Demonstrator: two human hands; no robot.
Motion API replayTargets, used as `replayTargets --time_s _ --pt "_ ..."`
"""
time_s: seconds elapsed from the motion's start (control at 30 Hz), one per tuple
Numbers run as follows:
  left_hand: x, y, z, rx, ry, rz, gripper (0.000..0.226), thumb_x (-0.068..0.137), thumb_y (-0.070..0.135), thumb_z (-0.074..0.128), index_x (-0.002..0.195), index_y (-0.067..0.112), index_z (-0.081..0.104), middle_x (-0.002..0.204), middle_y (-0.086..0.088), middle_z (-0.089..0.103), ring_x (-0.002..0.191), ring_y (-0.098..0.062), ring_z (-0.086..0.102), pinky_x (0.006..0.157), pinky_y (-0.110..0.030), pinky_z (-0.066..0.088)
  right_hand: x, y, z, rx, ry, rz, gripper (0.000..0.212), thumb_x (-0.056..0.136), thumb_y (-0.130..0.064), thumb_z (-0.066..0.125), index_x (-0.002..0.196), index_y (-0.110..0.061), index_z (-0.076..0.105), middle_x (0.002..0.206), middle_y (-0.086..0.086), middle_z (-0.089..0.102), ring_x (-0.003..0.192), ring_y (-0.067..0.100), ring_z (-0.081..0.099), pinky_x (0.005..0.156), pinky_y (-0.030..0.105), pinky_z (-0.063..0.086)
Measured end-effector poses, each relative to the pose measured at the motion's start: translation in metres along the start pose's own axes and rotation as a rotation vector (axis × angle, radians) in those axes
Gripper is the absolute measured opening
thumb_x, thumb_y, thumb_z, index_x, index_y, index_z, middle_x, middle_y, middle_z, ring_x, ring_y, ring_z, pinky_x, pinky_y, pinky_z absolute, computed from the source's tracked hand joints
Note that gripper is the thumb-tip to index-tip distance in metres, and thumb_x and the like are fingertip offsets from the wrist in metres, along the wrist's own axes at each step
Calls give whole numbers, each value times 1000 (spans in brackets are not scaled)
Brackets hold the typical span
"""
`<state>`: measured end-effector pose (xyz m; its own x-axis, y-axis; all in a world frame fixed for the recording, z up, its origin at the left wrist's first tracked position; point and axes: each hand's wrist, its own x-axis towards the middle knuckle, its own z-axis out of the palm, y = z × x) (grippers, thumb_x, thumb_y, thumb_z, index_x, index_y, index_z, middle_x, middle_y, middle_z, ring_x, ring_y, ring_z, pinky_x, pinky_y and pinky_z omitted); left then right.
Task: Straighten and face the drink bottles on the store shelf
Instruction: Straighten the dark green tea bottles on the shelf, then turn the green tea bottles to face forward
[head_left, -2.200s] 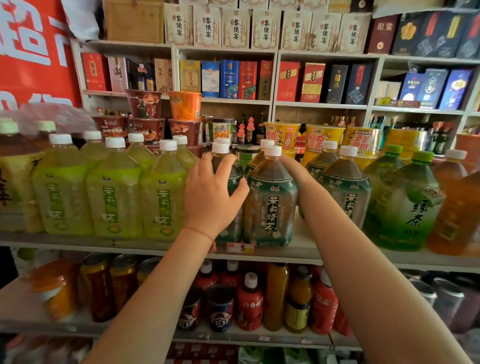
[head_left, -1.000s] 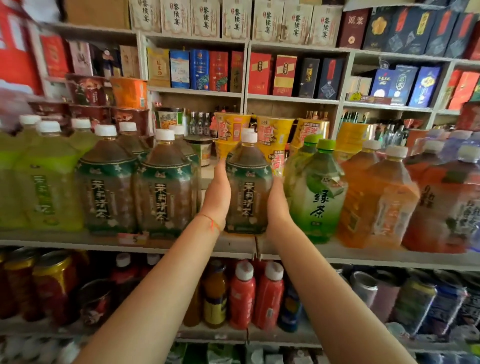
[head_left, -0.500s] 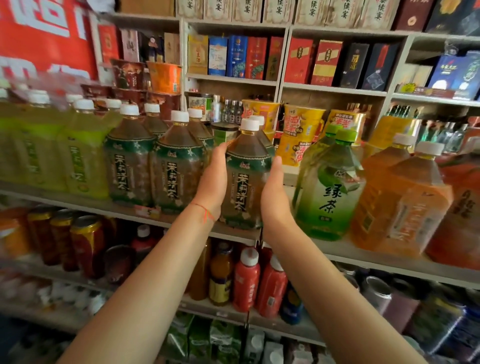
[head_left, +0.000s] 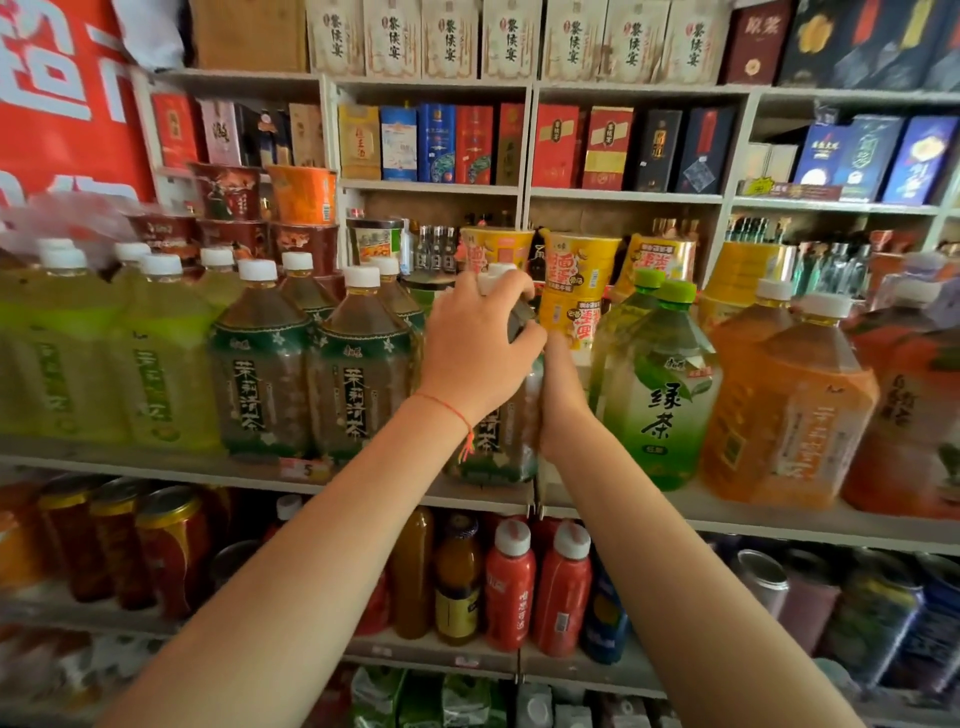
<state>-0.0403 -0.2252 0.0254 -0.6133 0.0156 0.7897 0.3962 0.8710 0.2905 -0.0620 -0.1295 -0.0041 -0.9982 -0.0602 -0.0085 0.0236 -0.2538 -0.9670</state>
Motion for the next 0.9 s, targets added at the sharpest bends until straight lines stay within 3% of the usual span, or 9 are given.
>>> replayTargets --time_s 0.13,0.27,0.43,0.5,0.57,0.67,0.8,0.9 --pt "2 -9 -5 -50 -30 -3 22 91 33 58 111 24 56 106 -7 48 95 -30 53 83 -41 52 1 4 5 14 -38 8 46 100 -53 38 99 -19 69 76 5 74 68 14 70 70 30 55" --pt "3 -21 -15 -44 -44 28 23 94 28 58 116 23 56 109 -10 46 92 -31 53 81 -41 52 -4 5 23 23 -16 -8 43 99 -50 40 93 -19 69 79 7 73 73 18 69 72 32 54" --pt "-2 -25 -16 -6 0 56 32 100 28 52 131 24 54 113 -13 48 92 -29 54 68 -32 44 -10 8 28 8 32 -42 42 102 -49 38 89 -23 68 69 2 74 62 11 70 69 30 55" --pt "-7 -24 -12 -32 54 63 36 99 26 53 136 24 53 120 -14 50 100 -29 56 72 -34 50 -18 8 28 -17 32 -45 40 103 -48 38 91 -24 68 78 3 75 68 11 69 73 31 55" --pt "-13 -25 -9 -110 164 66 41 95 19 59 136 18 54 133 -18 47 116 -31 54 89 -38 56 -28 8 31 -106 61 -70 39 104 -45 37 99 -22 68 88 4 73 77 12 67 70 30 55" --pt "-29 -13 -4 -220 370 162 34 90 7 56 123 6 61 135 -19 51 129 -31 50 107 -30 45 -32 12 25 -509 145 -378 29 104 -32 44 119 -16 63 100 -1 68 96 18 66 71 27 47" --pt "-37 22 3 -423 384 322 23 91 3 46 104 0 66 102 -13 64 98 -16 58 89 -17 46 -43 -9 -6 -551 258 -778 30 98 -22 51 125 -23 64 118 -4 69 109 12 64 88 33 53" --pt "-32 45 16 -521 268 218 20 96 9 47 105 6 65 100 -5 65 91 -12 59 81 -17 47 -45 -31 -41 -671 409 -938 40 97 -15 50 137 -18 57 141 0 55 135 16 45 110 39 41"
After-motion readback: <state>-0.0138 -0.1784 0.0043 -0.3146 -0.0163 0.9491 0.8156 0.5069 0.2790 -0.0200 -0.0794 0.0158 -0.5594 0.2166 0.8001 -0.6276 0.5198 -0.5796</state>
